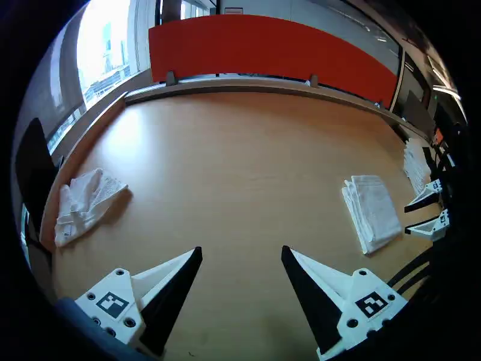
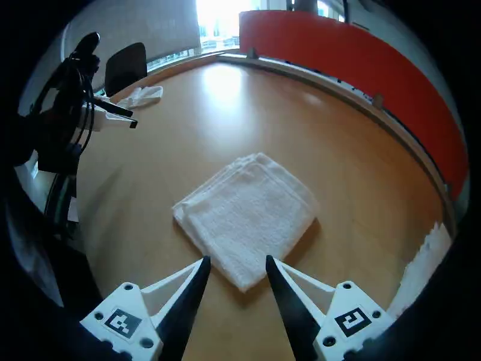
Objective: Fold towel
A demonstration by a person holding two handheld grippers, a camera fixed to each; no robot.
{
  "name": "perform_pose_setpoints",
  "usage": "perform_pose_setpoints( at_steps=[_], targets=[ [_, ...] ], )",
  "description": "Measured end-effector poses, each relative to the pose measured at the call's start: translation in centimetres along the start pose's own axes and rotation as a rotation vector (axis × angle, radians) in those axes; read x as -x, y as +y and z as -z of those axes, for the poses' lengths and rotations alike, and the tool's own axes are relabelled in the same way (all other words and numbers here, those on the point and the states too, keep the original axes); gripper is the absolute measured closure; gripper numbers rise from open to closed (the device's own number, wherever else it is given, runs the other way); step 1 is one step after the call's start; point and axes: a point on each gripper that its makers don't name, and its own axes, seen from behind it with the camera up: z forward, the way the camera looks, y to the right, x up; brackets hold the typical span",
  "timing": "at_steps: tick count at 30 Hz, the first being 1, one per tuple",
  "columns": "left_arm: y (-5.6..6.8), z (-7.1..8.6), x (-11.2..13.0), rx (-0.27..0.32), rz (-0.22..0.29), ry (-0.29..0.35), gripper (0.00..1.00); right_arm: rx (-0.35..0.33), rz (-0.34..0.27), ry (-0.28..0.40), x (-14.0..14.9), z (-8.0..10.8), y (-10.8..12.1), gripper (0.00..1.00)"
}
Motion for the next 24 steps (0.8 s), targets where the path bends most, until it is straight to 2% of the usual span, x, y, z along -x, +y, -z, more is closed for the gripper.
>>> perform_pose_setpoints(
  at_steps=[9, 17, 24],
  targets=[
    [0.0, 0.0, 0.1, -0.002, 0.0, 0.0, 0.02, 0.006, -0.005, -0.052, 2.6, -0.7, 0.2, 0.3],
    [0.1, 0.0, 0.0, 0.0, 0.0, 0.001, 0.02, 0.01, -0.015, -0.074, 3.6, -0.9, 0.4, 0.31],
    [0.2, -0.1, 0.0, 0.002, -0.001, 0.001, 0.02, 0.011, -0.008, -0.096, 4.4, -1.1, 0.5, 0.51]
  ],
)
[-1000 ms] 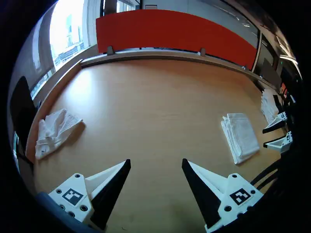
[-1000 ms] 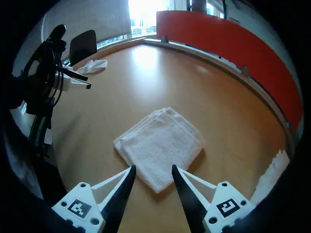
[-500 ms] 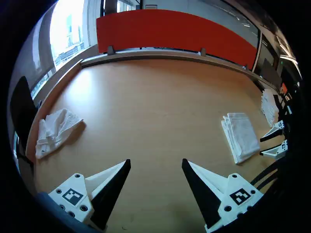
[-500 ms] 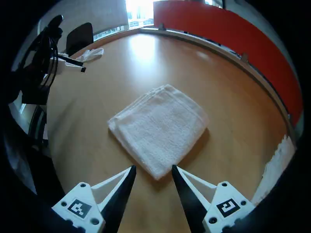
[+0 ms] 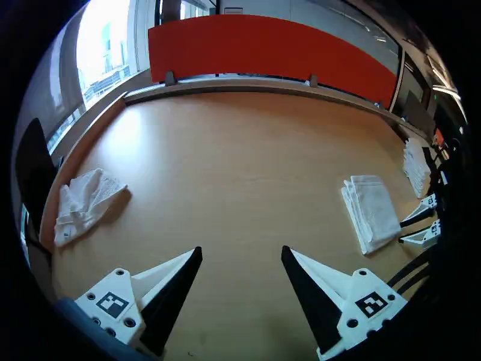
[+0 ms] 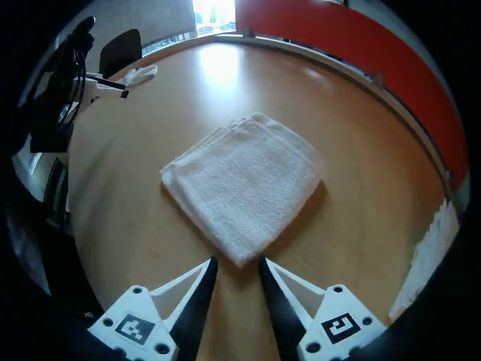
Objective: Fold towel
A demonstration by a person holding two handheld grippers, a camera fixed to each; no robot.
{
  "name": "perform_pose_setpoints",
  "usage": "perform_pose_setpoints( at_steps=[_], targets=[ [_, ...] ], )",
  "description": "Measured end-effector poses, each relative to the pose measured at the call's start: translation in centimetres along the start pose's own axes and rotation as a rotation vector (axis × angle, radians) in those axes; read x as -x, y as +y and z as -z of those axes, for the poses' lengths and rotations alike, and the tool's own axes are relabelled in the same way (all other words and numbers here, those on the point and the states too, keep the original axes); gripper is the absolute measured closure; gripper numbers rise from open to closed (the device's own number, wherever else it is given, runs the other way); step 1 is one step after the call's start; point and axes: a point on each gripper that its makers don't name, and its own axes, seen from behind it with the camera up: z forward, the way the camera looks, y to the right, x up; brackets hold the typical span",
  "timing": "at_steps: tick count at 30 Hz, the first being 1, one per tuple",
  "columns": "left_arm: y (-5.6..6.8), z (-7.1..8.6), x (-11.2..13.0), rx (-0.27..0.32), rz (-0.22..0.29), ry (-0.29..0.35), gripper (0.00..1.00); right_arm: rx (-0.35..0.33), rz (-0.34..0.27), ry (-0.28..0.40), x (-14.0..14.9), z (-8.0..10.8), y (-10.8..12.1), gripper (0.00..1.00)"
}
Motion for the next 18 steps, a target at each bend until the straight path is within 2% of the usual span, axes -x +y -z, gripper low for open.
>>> perform_pose_setpoints(
  at_steps=[6, 14, 18],
  targets=[
    [0.08, -0.08, -0.01, 0.002, 0.0, -0.001, 0.02, 0.003, -0.001, -0.005, 0.16, -0.34, 0.11, 0.62],
    [0.02, -0.09, -0.18, 0.003, 0.0, 0.001, 0.02, 0.019, -0.013, -0.002, 0.23, -0.13, 0.67, 0.9],
    [0.03, -0.08, -0.19, 0.003, -0.002, 0.001, 0.02, 0.02, -0.018, 0.002, 0.2, -0.03, 0.65, 0.95]
  ],
)
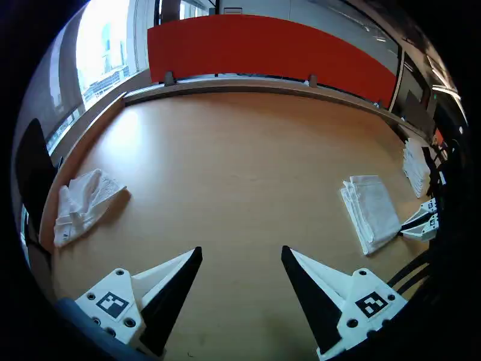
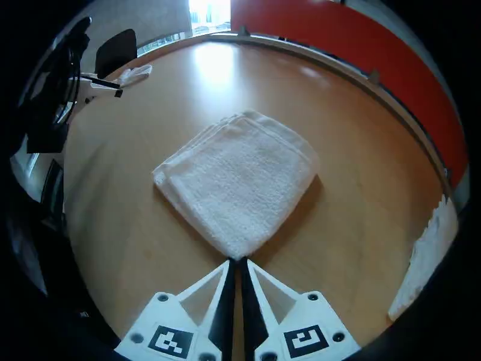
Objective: Fold towel
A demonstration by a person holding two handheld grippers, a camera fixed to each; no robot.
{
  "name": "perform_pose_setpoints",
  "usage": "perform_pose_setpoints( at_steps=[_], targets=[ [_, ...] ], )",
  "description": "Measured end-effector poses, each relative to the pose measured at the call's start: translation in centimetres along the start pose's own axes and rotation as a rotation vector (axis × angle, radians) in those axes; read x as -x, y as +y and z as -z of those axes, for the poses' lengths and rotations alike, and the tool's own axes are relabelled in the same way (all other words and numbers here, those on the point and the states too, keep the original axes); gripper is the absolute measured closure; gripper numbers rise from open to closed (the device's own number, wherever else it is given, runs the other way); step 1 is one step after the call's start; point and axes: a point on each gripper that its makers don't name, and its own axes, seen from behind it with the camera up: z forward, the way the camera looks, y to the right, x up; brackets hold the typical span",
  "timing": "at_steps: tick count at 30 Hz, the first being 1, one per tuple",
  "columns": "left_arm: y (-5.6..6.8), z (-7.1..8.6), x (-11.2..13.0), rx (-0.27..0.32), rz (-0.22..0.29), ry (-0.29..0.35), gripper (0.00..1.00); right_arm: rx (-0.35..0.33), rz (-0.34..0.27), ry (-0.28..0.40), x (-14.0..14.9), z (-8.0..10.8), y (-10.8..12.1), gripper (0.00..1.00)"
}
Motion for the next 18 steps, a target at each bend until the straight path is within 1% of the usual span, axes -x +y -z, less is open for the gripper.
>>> perform_pose_setpoints(
  at_steps=[6, 9, 13, 18],
  targets=[
    [0.0, 0.0, 0.0, 0.002, 0.0, -0.001, 0.02, 0.005, -0.004, 0.019, -0.6, 0.2, 0.0, 0.96],
    [0.1, 0.0, 0.0, 0.003, -0.001, -0.001, 0.02, 0.008, -0.004, 0.044, -1.5, 0.5, 0.0, 0.96],
    [0.0, -0.1, 0.0, 0.003, 0.001, 0.0, 0.02, 0.017, 0.005, 0.086, -3.5, 1.5, 0.2, 0.96],
    [0.1, -0.1, -0.1, 0.006, 0.005, 0.003, 0.02, 0.033, 0.031, 0.148, -6.8, 2.9, 0.6, 0.96]
  ],
)
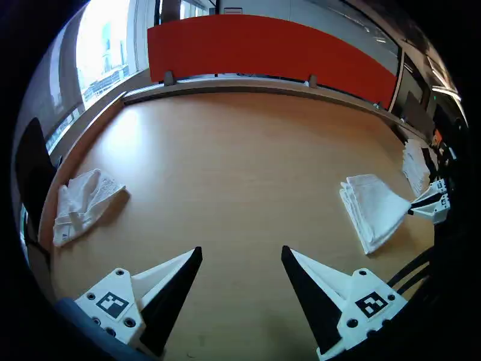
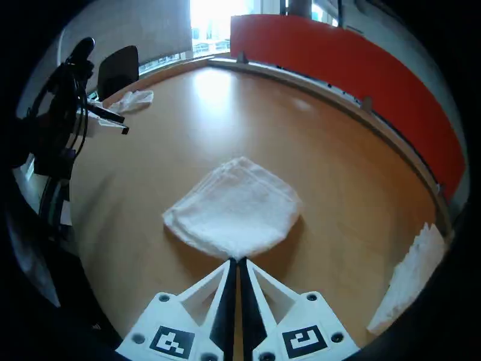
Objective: Fold towel
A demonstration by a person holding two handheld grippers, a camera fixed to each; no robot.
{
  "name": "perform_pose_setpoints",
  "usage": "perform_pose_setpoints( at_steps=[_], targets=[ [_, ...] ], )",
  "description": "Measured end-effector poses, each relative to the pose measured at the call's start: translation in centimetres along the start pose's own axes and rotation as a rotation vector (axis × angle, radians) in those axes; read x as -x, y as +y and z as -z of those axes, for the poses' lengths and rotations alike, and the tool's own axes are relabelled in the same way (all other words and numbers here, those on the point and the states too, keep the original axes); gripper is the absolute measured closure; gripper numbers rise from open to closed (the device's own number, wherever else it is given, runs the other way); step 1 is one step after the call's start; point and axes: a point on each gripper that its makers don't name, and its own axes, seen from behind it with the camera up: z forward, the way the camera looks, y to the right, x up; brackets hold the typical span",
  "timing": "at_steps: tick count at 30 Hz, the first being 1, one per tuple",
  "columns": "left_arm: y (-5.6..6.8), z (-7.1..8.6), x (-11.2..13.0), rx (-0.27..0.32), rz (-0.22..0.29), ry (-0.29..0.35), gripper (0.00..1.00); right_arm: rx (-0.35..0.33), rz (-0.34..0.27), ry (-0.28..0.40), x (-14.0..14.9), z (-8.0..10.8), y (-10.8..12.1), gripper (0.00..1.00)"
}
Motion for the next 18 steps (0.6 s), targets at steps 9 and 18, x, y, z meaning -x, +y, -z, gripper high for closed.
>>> perform_pose_setpoints(
  at_steps=[9, 18],
  targets=[
    [0.3, 0.2, -0.4, 0.005, -0.003, 0.013, 0.02, 0.013, 0.055, 0.113, -6.9, 2.4, 0.6, 0.96],
    [0.2, 0.4, -1.1, 0.007, -0.002, 0.031, 0.02, 0.03, 0.087, 0.208, -12.4, 5.6, 1.0, 0.96]
  ],
)
